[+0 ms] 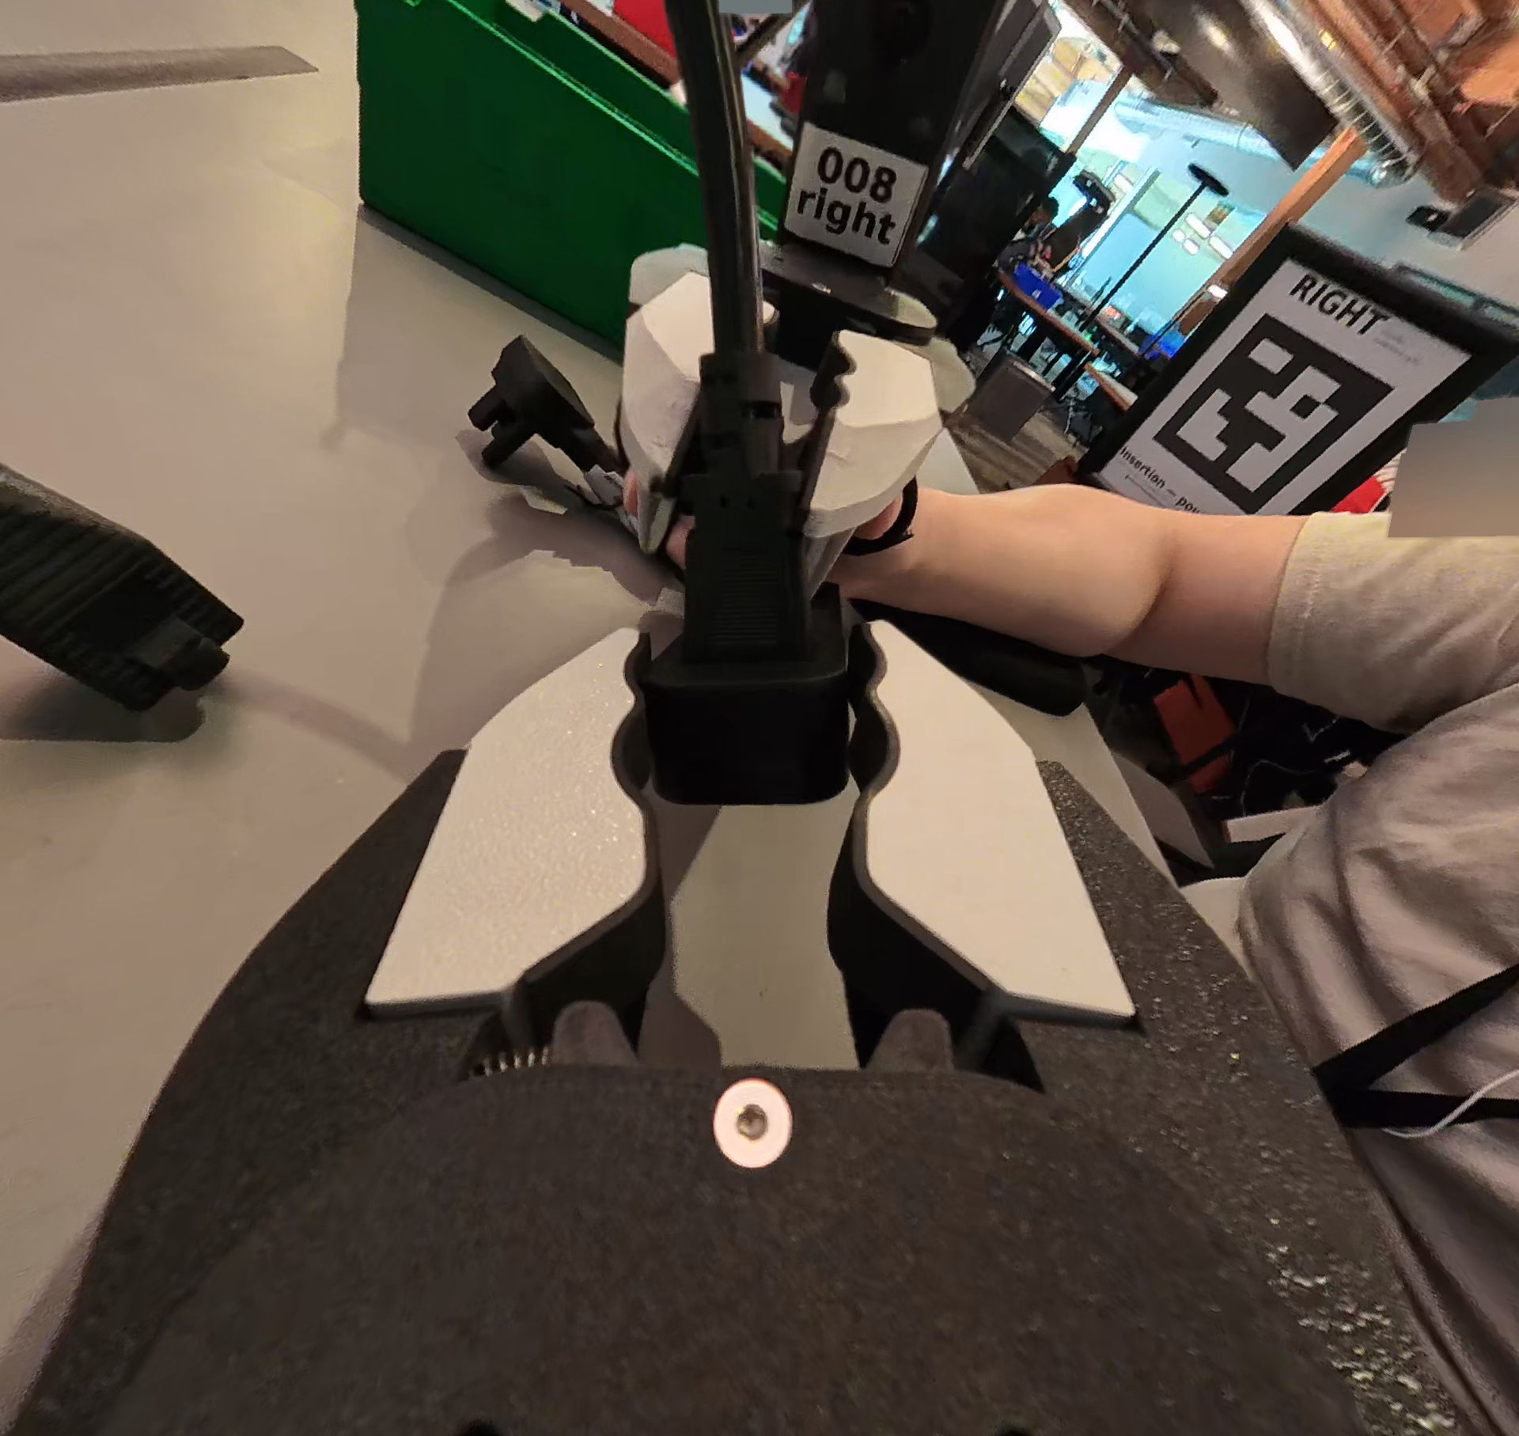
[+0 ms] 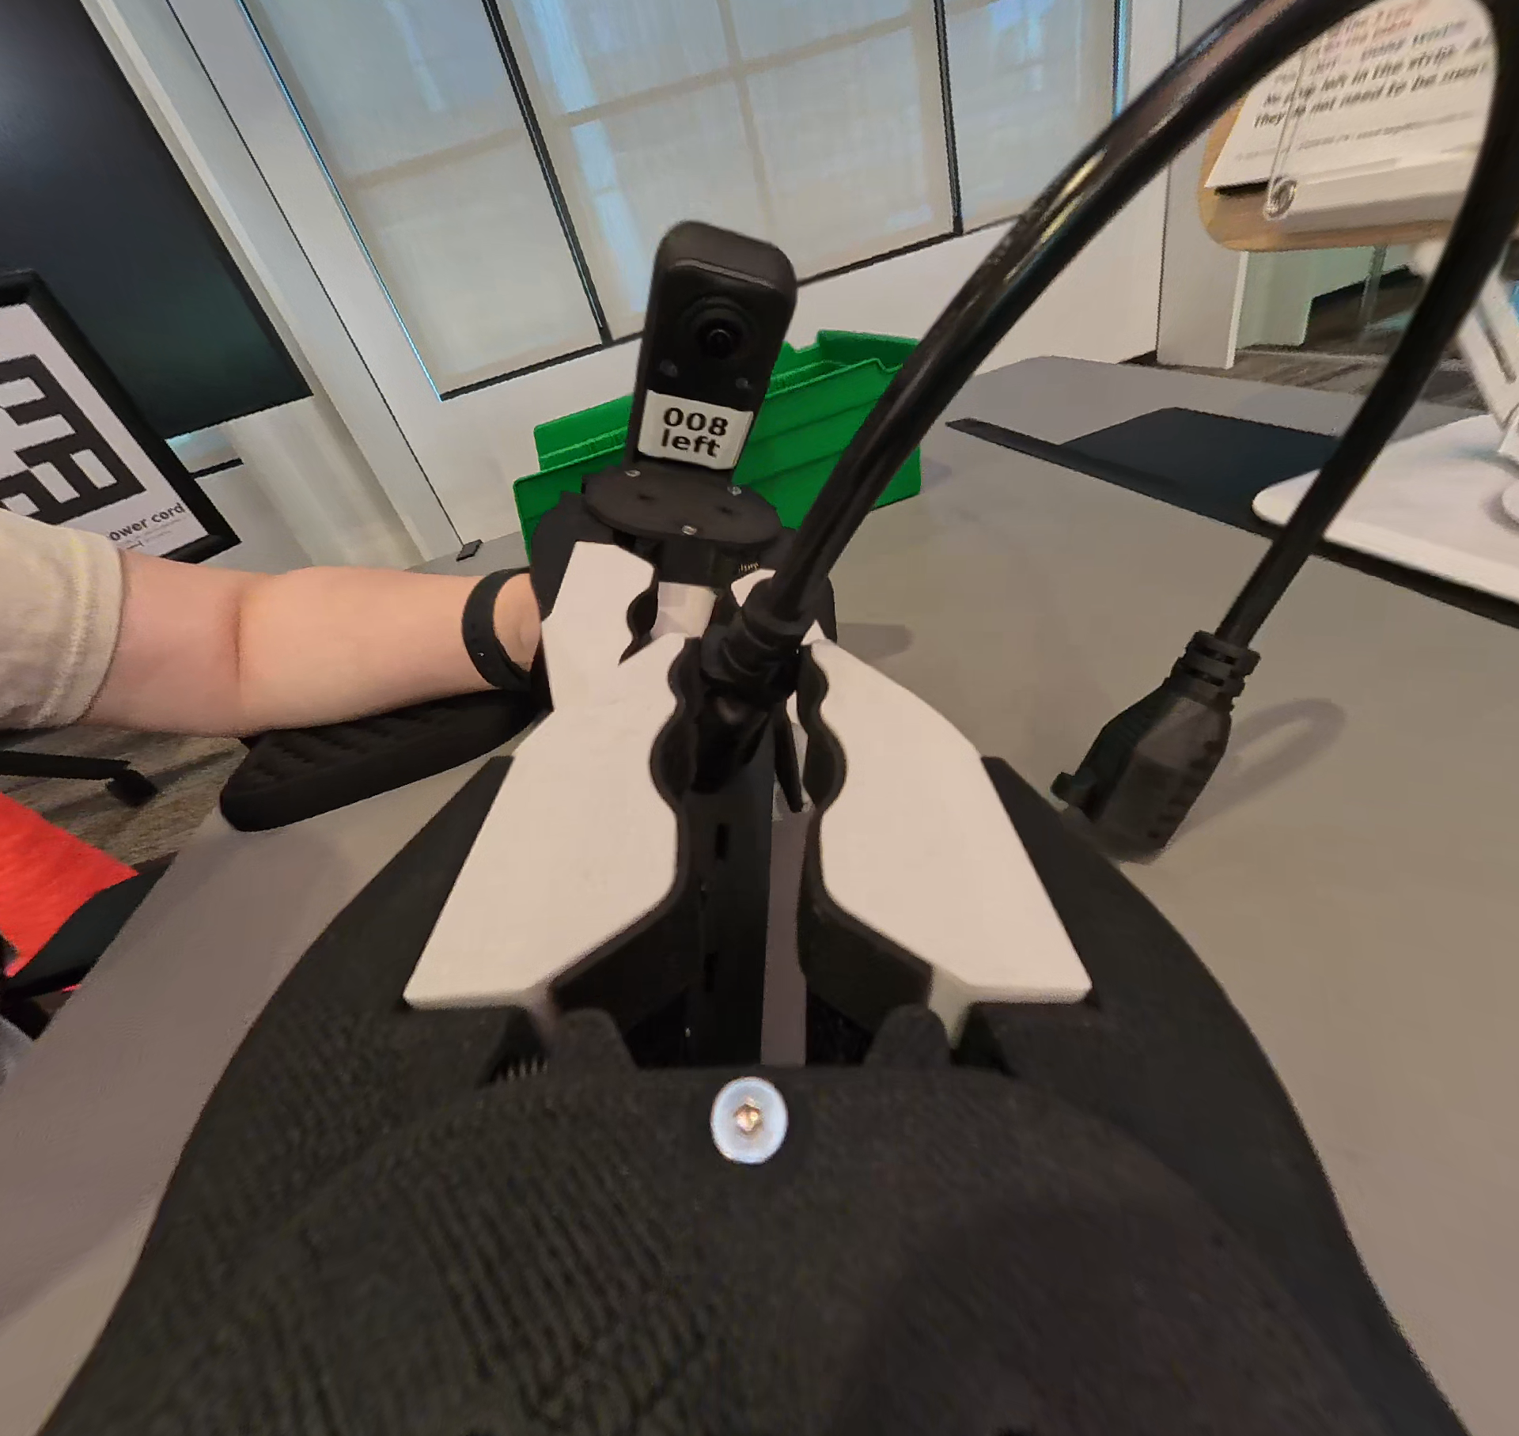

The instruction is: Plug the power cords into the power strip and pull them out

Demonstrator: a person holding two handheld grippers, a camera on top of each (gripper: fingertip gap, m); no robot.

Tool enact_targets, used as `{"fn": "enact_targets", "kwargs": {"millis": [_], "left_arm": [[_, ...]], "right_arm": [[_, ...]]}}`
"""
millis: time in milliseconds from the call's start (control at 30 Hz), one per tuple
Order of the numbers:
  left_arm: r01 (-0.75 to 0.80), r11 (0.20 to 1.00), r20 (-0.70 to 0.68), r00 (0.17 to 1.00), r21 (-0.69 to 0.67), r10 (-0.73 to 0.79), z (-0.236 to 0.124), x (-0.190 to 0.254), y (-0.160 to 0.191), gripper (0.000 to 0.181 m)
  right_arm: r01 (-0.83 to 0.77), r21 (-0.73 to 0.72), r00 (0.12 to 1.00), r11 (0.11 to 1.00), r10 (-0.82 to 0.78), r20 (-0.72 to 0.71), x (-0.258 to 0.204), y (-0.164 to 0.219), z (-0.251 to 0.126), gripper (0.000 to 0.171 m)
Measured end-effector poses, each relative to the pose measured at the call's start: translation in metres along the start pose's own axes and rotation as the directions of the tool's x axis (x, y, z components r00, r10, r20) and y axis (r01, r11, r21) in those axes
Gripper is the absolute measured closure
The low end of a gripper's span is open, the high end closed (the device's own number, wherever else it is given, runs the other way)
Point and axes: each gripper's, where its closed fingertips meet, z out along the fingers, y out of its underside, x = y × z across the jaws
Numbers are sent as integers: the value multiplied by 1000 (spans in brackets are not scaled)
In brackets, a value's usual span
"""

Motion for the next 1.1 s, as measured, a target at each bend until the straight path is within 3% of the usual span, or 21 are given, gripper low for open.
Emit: {"fn": "enact_targets", "kwargs": {"millis": [133,367,533,733,933,1033,1100], "left_arm": [[8,1000,12,1000,-28,-8,-2,-1,3,130],[174,966,-59,984,189,-166,11,8,-24,121],[211,928,-86,977,306,-194,16,12,-37,132],[166,948,-40,986,272,-161,9,11,-40,132],[287,889,-91,958,357,-272,-14,0,-52,132],[239,893,-28,969,381,-247,-25,-3,-58,133],[165,925,33,982,343,-188,-21,2,-57,132]], "right_arm": [[85,43,996,995,-83,-43,-1,-10,-5,149],[95,245,990,965,-67,-122,-1,-39,-16,149],[85,342,980,936,-17,-197,0,-47,-17,150],[56,406,978,912,32,-207,-1,-51,-15,150],[227,246,930,942,-135,-341,9,-48,-29,141],[412,87,811,907,-321,-490,13,-57,-43,140],[566,-84,677,820,-521,-520,2,-64,-40,137]]}}
